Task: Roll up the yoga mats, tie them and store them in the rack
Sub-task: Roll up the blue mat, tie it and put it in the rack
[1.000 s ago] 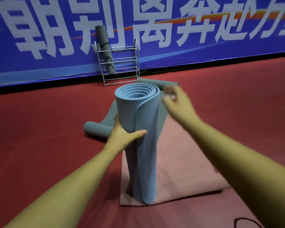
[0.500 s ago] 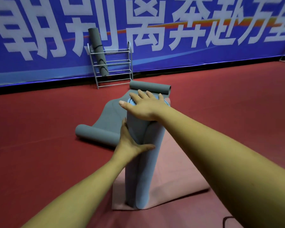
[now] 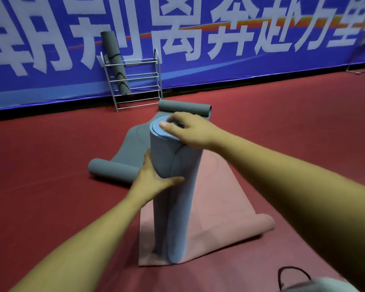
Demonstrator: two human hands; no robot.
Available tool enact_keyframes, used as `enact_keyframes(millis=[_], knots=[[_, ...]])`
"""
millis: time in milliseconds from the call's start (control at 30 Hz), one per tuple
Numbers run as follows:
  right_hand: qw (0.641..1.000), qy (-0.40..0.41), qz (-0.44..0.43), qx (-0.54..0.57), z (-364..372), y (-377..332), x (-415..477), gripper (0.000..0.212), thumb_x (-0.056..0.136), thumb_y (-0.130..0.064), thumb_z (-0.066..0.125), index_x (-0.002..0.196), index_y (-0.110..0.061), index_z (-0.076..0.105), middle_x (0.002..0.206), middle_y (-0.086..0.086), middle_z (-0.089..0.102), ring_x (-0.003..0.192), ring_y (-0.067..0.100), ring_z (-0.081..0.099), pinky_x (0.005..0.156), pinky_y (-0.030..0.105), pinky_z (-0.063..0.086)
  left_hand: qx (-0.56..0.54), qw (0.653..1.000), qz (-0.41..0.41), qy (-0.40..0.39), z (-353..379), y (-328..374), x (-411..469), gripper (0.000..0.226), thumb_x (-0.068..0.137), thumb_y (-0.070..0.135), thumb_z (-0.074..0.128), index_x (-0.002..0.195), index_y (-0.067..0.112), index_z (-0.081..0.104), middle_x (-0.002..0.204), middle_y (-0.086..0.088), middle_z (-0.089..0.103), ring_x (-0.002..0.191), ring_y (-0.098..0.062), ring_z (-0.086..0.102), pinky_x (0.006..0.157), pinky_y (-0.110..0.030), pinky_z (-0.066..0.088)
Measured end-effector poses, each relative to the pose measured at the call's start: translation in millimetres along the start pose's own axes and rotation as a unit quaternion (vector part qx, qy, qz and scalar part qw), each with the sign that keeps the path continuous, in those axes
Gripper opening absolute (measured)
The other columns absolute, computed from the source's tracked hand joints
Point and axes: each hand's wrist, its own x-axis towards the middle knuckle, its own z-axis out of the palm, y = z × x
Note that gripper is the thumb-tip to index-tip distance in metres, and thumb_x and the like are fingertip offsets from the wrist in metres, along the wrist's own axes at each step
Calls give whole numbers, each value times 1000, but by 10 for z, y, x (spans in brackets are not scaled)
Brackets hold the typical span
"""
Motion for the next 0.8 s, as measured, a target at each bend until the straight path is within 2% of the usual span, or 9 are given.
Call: enact_keyframes(millis=[67, 100, 167, 233, 333, 467, 533, 700, 800], knots=[[997, -15, -43, 62, -130, 94, -75, 30, 97, -45, 58, 102, -18, 67, 99, -6, 66, 91, 6, 59, 83, 26, 44, -8, 1000, -10, 4, -41, -5, 22, 117, 44, 53, 91, 140, 32, 28, 129, 11, 52, 116, -9, 53, 89, -26, 45], [996, -38, -64, 45, -171, 134, -128, 25, 95, -40, 63, 108, -19, 69, 104, -8, 68, 95, 5, 60, 86, 23, 45, -9, 1000, -13, 4, -65, -3, 35, 118, 42, 56, 89, 140, 32, 27, 128, 11, 52, 116, -9, 53, 89, -26, 45], [991, -80, -111, 11, -197, 205, -211, 40, 90, -28, 72, 129, -21, 63, 128, -10, 63, 117, 0, 54, 97, 10, 39, -5, 1000, -16, -5, -110, -26, 79, 120, 41, 60, 85, 141, 31, 25, 128, 12, 51, 115, -9, 52, 89, -27, 45], [985, -85, -147, 4, -205, 235, -239, 52, 87, -14, 74, 136, -21, 59, 137, -9, 58, 125, -2, 46, 98, 1, 30, -11, 1000, -12, -6, -132, -59, 113, 117, 48, 53, 90, 143, 29, 25, 129, 11, 51, 115, -8, 52, 89, -26, 44], [985, -55, -162, -12, -147, 295, -205, 56, 85, -3, 73, 136, -22, 60, 138, -4, 58, 129, 7, 47, 103, 8, 31, -15, 1000, -6, 2, -127, -52, 140, 113, 56, 40, 94, 144, 25, 26, 128, 9, 50, 113, -8, 51, 87, -23, 41], [986, -31, -155, -53, -54, 282, -176, 49, 88, -3, 69, 131, -26, 64, 147, 2, 51, 137, 15, 43, 101, 6, 26, -26, 1000, -9, -4, -142, -47, 149, 123, 40, 60, 84, 143, 27, 26, 129, 11, 50, 115, -8, 51, 89, -24, 43], [981, -34, -170, -81, -64, 274, -168, 43, 89, -3, 68, 125, -26, 69, 149, 2, 49, 139, 17, 43, 102, 11, 29, -25, 1000, -13, -2, -166, -73, 156, 121, 41, 59, 85, 142, 27, 27, 127, 11, 49, 116, -9, 51, 90, -25, 42], [980, -29, -173, -93, -87, 223, -177, 33, 83, -6, 72, 113, -18, 64, 129, 3, 61, 113, 20, 58, 93, 35, 45, -27, 1000, -10, -6, -163, -81, 148, 120, 44, 55, 88, 143, 26, 26, 128, 10, 50, 116, -9, 51, 90, -26, 42], [967, 16, -203, -151, -15, 180, -139, 27, 74, -11, 79, 97, -12, 64, 125, 11, 61, 108, 29, 57, 90, 33, 43, -27, 1000, 2, -15, -142, -57, 128, 122, 49, 48, 90, 146, 26, 19, 131, 9, 46, 117, -9, 49, 89, -24, 41]])
